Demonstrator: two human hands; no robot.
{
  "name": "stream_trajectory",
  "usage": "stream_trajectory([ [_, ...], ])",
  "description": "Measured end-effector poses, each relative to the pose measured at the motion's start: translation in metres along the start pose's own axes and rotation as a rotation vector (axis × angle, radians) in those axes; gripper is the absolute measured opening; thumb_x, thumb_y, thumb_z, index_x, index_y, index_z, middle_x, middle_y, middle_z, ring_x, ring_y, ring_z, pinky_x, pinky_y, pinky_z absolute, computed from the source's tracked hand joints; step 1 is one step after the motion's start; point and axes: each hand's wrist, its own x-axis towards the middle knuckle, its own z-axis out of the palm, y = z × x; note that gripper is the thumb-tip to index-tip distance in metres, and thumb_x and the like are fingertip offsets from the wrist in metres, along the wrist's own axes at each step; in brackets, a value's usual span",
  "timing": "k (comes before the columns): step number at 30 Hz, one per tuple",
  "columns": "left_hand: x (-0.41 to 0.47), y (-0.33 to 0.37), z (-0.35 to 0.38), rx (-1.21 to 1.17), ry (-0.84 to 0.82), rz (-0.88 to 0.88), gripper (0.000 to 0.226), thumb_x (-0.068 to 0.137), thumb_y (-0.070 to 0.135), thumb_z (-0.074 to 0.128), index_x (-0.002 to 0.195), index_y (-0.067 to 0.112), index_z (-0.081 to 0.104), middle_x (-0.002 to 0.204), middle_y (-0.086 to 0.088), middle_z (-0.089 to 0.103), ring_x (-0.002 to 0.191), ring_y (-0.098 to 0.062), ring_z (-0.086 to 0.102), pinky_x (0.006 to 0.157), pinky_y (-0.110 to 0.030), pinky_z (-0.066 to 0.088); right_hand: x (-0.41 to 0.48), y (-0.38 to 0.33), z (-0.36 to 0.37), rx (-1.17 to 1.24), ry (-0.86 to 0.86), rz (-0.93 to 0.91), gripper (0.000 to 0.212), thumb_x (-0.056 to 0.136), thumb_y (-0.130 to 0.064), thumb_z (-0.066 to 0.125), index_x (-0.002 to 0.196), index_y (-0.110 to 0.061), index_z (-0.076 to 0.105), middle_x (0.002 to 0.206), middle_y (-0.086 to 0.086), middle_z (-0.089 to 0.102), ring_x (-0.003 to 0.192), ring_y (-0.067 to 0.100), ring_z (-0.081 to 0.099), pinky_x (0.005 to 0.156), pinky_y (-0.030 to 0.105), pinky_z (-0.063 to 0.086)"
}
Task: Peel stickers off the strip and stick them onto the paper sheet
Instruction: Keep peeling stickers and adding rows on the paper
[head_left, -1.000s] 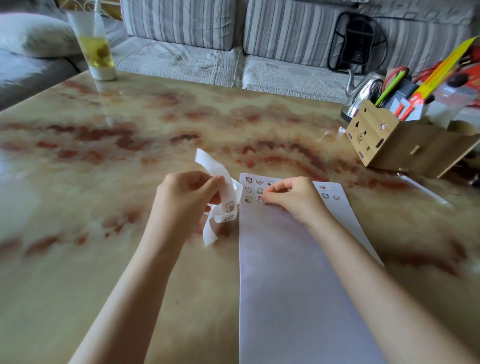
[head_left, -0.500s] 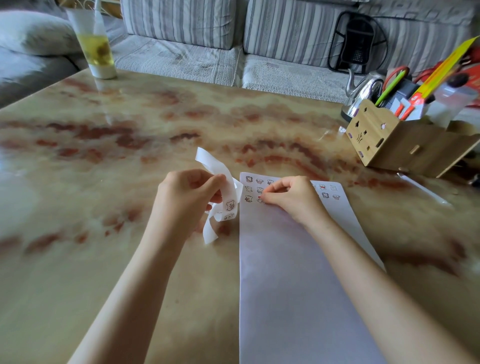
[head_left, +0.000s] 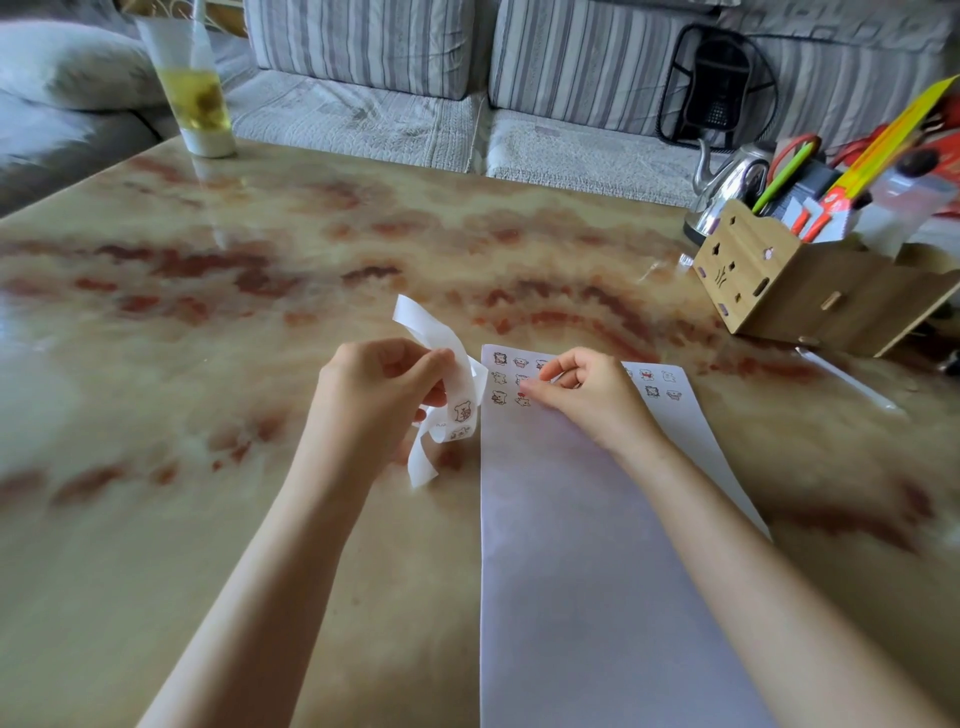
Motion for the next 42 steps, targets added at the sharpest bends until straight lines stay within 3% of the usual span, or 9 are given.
stream_trajectory([
  [7, 0.0, 0.0, -0.001, -0.006, -0.002, 0.003, 0.017, 0.085, 0.023, 0.061, 0.077, 0.015, 0.075, 0.072, 0.001, 0.074, 0.074, -0.018, 0.071, 0.069, -0.04, 0.058, 0.0, 0.004, 0.003, -0.08, 0.04, -0.034, 0.012, 0.08, -0.024, 0.069, 0.079, -0.027, 0.058, 0.067, -0.01, 0.055, 0.066, 0.01, 0.052, 0.066, 0.028, 0.039],
  [12, 0.001, -0.001, 0.001, -0.06, -0.003, 0.011, 0.017, 0.085, 0.019, 0.061, 0.08, 0.01, 0.074, 0.075, -0.002, 0.074, 0.069, -0.01, 0.071, 0.057, -0.018, 0.053, -0.009, -0.009, -0.004, 0.07, 0.04, -0.06, 0.004, 0.087, -0.021, 0.062, 0.084, -0.022, 0.06, 0.071, -0.006, 0.061, 0.059, 0.004, 0.051, 0.069, 0.03, 0.042],
  [15, 0.002, -0.001, 0.001, -0.077, 0.006, 0.015, 0.017, 0.086, 0.018, 0.06, 0.08, 0.008, 0.073, 0.075, -0.003, 0.074, 0.066, -0.011, 0.071, 0.056, -0.018, 0.054, -0.029, -0.03, -0.007, 0.156, 0.035, -0.254, 0.008, 0.091, -0.021, 0.06, 0.083, -0.019, 0.063, 0.076, -0.005, 0.068, 0.067, 0.001, 0.058, 0.072, 0.026, 0.046],
  [19, 0.002, -0.001, 0.0, -0.09, 0.021, 0.049, 0.018, 0.088, 0.016, 0.059, 0.081, 0.006, 0.072, 0.073, -0.003, 0.074, 0.065, -0.01, 0.071, 0.055, -0.017, 0.053, -0.055, -0.051, -0.001, 0.262, -0.16, -0.337, 0.003, 0.085, -0.02, 0.07, 0.086, -0.019, 0.068, 0.083, -0.006, 0.07, 0.083, 0.012, 0.064, 0.075, 0.021, 0.046],
  [24, 0.003, -0.001, 0.0, -0.095, 0.051, 0.074, 0.019, 0.089, 0.019, 0.06, 0.077, 0.01, 0.072, 0.066, 0.0, 0.073, 0.059, -0.01, 0.069, 0.058, -0.021, 0.055, -0.055, -0.055, 0.007, 0.377, -0.187, -0.317, 0.018, 0.082, -0.005, 0.071, 0.081, -0.022, 0.068, 0.073, -0.008, 0.068, 0.068, 0.011, 0.06, 0.061, 0.025, 0.049],
  [30, 0.003, 0.001, -0.001, -0.164, 0.017, 0.025, 0.033, 0.091, 0.032, 0.058, 0.073, 0.007, 0.071, 0.066, -0.003, 0.072, 0.063, -0.016, 0.069, 0.064, -0.029, 0.057, -0.053, -0.057, 0.009, 0.412, -0.138, -0.315, 0.015, 0.083, -0.009, 0.071, 0.081, -0.024, 0.069, 0.069, -0.009, 0.068, 0.061, 0.004, 0.059, 0.054, 0.017, 0.044],
  [34, 0.001, -0.001, 0.001, -0.089, -0.036, 0.041, 0.015, 0.086, 0.023, 0.065, 0.082, 0.012, 0.073, 0.072, -0.003, 0.073, 0.061, -0.005, 0.067, 0.061, -0.019, 0.056, -0.053, -0.057, 0.011, 0.425, -0.11, -0.338, 0.014, 0.084, -0.007, 0.069, 0.083, -0.021, 0.07, 0.07, -0.007, 0.068, 0.06, 0.003, 0.058, 0.053, 0.014, 0.041],
  [38, 0.003, -0.003, 0.0, -0.076, -0.039, 0.05, 0.013, 0.086, 0.023, 0.066, 0.085, 0.012, 0.074, 0.073, -0.003, 0.073, 0.064, -0.008, 0.068, 0.063, -0.02, 0.056, -0.054, -0.057, 0.011, 0.385, -0.1, -0.371, 0.013, 0.085, -0.007, 0.069, 0.084, -0.02, 0.072, 0.072, -0.01, 0.068, 0.063, 0.002, 0.058, 0.056, 0.011, 0.039],
  [42, 0.003, -0.003, 0.001, -0.061, -0.039, 0.069, 0.014, 0.085, 0.023, 0.067, 0.084, 0.011, 0.074, 0.074, -0.004, 0.073, 0.067, -0.011, 0.07, 0.061, -0.019, 0.054, -0.052, -0.056, 0.011, 0.34, -0.067, -0.396, 0.01, 0.084, -0.008, 0.07, 0.085, -0.018, 0.072, 0.071, -0.011, 0.068, 0.063, 0.003, 0.057, 0.059, 0.019, 0.044],
])
